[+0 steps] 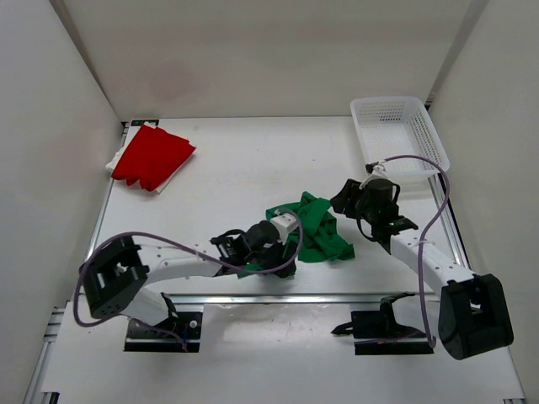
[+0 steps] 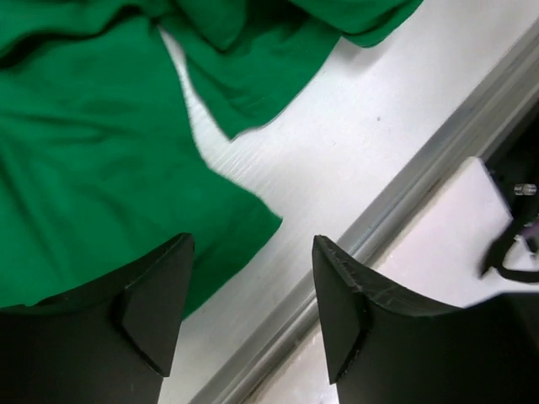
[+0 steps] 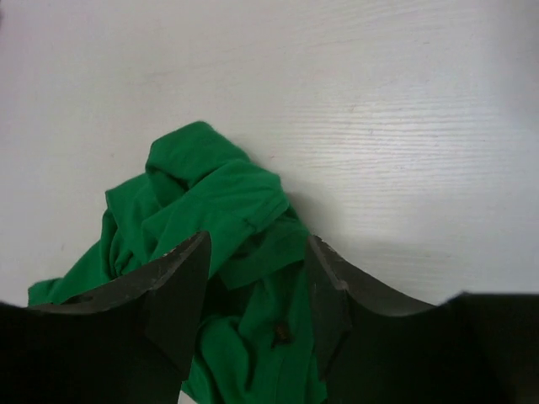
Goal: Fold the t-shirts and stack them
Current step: Flatten out the tshirt
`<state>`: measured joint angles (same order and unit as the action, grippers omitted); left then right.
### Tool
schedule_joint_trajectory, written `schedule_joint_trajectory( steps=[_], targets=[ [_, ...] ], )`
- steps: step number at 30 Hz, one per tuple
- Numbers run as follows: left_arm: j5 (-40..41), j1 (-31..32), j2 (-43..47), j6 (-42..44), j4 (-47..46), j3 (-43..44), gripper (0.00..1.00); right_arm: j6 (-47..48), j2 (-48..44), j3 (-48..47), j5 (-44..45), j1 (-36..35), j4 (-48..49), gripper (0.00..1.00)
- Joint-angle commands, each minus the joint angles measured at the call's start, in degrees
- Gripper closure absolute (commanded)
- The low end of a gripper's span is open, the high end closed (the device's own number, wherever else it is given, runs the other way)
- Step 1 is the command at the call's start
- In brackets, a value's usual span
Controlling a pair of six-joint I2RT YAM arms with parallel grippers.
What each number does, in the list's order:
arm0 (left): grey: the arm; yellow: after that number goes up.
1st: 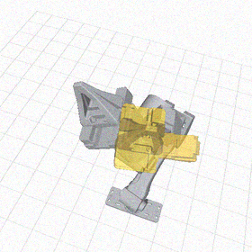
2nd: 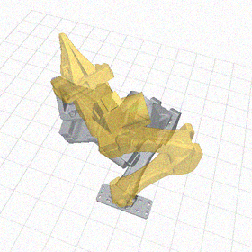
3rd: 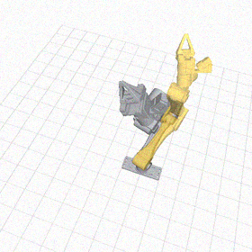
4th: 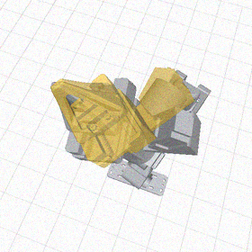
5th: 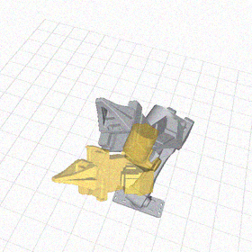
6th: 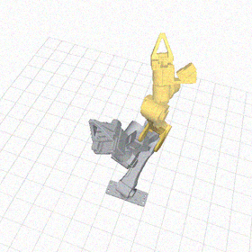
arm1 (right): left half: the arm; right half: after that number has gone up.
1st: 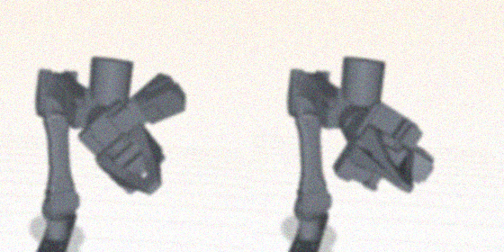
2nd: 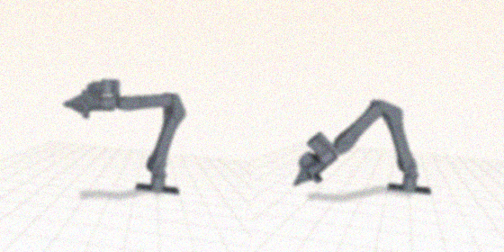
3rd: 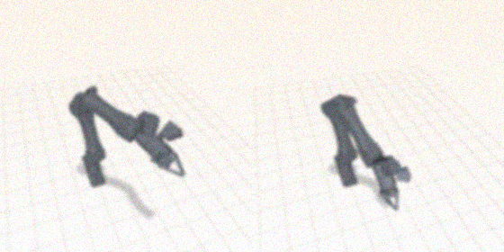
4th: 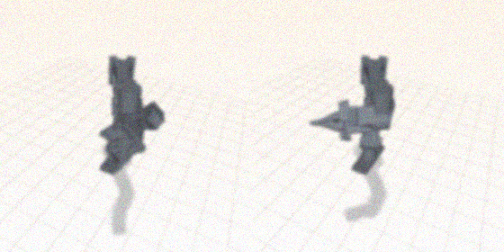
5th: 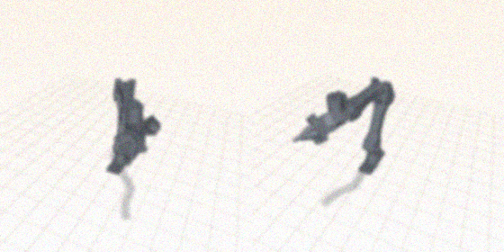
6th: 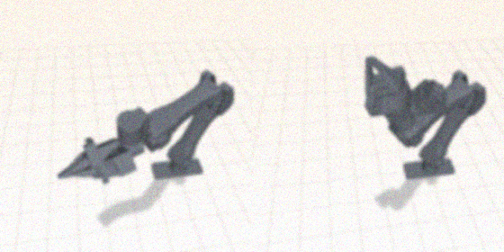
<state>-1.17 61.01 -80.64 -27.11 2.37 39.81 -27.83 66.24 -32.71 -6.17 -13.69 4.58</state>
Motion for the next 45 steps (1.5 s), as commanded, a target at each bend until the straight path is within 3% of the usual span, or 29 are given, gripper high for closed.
schedule_joint_trajectory(
  steps=[1, 4, 6, 10, 12, 15, 17, 23, 29, 35, 38, 39, 45],
  targets=[
    [3.27, 2.0, -4.52, 2.33, 2.55, 4.21, 0.3, 3.65, -5.13, -1.31, 7.65, -4.75, -2.11, 0.54],
    [5.82, 3.32, -8.12, 2.76, 2.64, 5.45, 0.3, 4.1, -9.35, 2.29, 7.75, -7.22, -5.97, 0.66],
    [5.92, 3.58, -9.18, 2.59, 2.38, 5.89, 0.32, 2.97, -12.52, 5.88, 8.89, -8.63, -9.05, 0.66],
    [6.88, 4.03, -12.95, 3.21, 3.34, 7.64, 0.51, -0.11, -19.65, 11.34, 9.6, -10.03, -12.75, 0.64],
    [7.76, 3.85, -13.23, 2.77, 3.08, 7.48, 0.68, -0.99, -22.63, 12.57, 10.56, -10.82, -14.24, 0.6],
    [10.13, 2.54, -10.86, 1.8, 4.04, 7.38, 0.89, -1.78, -24.48, 13.46, 12.59, -11.79, -16.79, 0.54],
    [10.31, 0.87, -5.35, 1.8, 5.01, 6.69, 0.94, -2.22, -24.67, 13.72, 12.33, -11.89, -17.41, 0.51],
    [0.47, -14.76, 8.73, 1.54, 8.69, 4.13, 0.99, -3.71, -20.63, 11.8, 1.26, -11.09, -12.66, 0.6],
    [-6.73, -25.22, 14.28, 2.59, 10.64, 2.64, 1.0, -5.3, -22.29, 8.98, 3.01, -16.1, -16.62, 0.48],
    [-12.36, -30.51, 15.78, -0.13, 8.0, 2.37, 1.0, -3.64, -15.37, 9.95, -3.94, -15.21, -13.55, 0.62],
    [-14.91, -32.35, 16.83, -1.1, 7.3, 4.74, 1.0, -1.44, -13.07, 6.54, -2.44, -15.4, -13.98, 0.97],
    [-15.52, -33.32, 17.35, -1.19, 7.73, 5.44, 1.0, -0.74, -13.32, 4.34, -1.05, -15.83, -14.24, 1.0],
    [-20.18, -40.34, 21.92, -1.45, 12.21, 20.1, 1.0, 4.45, -19.3, -13.65, 5.98, -22.76, -25.38, 1.0]
  ],
)
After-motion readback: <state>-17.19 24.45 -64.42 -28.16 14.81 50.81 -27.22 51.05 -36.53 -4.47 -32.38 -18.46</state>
